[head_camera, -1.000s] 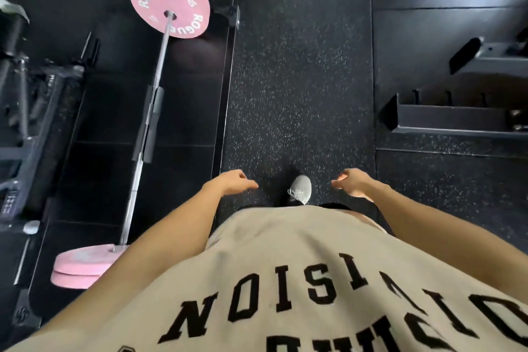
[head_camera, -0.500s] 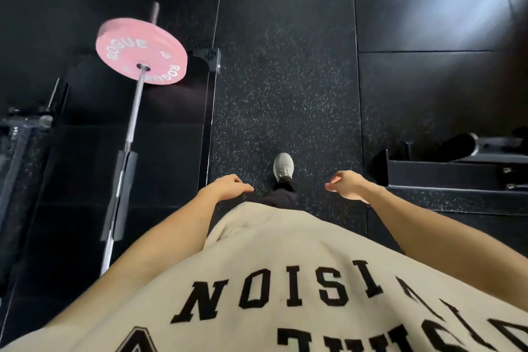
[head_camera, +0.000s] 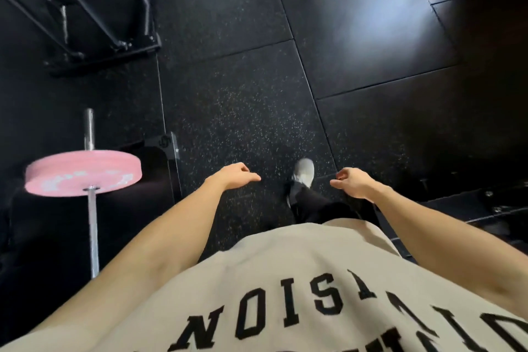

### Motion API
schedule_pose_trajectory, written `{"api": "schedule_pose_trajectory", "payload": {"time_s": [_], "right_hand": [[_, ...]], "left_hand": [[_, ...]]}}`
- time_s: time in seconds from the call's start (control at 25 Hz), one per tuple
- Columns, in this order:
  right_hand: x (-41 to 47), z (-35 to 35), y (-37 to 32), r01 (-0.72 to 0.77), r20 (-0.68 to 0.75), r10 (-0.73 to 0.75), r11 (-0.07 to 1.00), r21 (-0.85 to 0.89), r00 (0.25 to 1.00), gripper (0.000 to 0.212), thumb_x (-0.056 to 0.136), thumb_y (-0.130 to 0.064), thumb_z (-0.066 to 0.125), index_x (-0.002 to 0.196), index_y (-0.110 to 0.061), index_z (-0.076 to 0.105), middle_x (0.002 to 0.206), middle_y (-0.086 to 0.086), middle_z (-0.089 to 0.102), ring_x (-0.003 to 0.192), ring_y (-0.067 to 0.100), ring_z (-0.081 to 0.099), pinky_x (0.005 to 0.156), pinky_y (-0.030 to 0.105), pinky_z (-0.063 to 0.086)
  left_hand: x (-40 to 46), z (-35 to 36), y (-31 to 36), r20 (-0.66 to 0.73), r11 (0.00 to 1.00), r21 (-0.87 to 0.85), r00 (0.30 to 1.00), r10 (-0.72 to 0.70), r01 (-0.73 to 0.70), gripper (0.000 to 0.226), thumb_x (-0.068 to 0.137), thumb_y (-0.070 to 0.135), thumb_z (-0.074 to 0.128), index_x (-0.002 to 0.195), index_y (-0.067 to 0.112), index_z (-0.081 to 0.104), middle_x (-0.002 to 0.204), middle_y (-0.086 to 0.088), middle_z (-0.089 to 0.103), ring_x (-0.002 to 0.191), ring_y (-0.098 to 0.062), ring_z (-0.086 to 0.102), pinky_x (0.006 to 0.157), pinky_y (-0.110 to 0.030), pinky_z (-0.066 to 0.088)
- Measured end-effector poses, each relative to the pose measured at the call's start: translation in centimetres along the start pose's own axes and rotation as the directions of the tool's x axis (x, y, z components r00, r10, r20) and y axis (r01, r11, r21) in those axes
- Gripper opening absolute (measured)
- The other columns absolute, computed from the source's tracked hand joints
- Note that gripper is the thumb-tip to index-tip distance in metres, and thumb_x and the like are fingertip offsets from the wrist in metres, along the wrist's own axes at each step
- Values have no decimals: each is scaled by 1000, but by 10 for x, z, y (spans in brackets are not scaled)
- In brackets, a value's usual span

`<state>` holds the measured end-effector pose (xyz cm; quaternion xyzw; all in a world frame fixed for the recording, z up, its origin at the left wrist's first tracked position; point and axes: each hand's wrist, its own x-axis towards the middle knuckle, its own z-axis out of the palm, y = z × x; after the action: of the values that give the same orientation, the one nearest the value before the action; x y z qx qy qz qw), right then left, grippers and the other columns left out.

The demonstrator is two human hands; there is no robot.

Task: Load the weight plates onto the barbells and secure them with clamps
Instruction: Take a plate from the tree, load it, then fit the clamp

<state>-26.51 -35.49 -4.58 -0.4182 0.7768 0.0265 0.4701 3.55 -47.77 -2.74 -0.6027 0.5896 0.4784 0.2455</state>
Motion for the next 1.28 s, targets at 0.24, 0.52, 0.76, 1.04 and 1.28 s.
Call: {"api": "schedule_pose_trajectory", "payload": {"time_s": [0.24,0.52,0.76,1.04,1.28], "right_hand": [[141,-125,-26,-81,33,78,994,70,996,51,95,-39,61,132,-5,55,135,11,58,123,27,55,101,32,43],[253,-302,-58,-87,-34,99,963,254,994,48,97,-39,57,133,-8,54,132,11,59,118,27,57,96,32,46],[362,-422,-43,-153,-57,191,903,401,980,47,97,-38,56,133,-8,54,132,10,59,118,26,57,97,34,46],[455,-613,-1,-223,-139,362,788,573,922,47,95,-41,60,130,-10,56,129,9,61,114,26,58,98,37,46],[519,-735,65,-243,-160,469,684,688,869,43,92,-38,63,124,-9,61,123,11,65,112,27,60,97,35,47]], "left_hand": [[108,-115,126,1,998,44,999,-35,35,67,87,56,63,142,22,46,150,-8,40,130,-29,46,106,-45,39],[199,-238,312,5,989,108,994,105,-105,66,85,54,66,140,21,48,144,-4,50,125,-23,49,98,-37,39],[315,-327,468,84,962,250,992,94,-112,67,83,58,66,139,26,48,145,-3,50,128,-23,48,105,-41,39],[423,-425,716,212,833,480,958,192,-273,65,90,54,62,144,24,42,150,-4,45,133,-26,45,110,-46,37],[487,-431,933,322,679,606,909,265,-413,64,91,50,62,146,24,42,150,-4,45,134,-25,46,110,-42,35]]}}
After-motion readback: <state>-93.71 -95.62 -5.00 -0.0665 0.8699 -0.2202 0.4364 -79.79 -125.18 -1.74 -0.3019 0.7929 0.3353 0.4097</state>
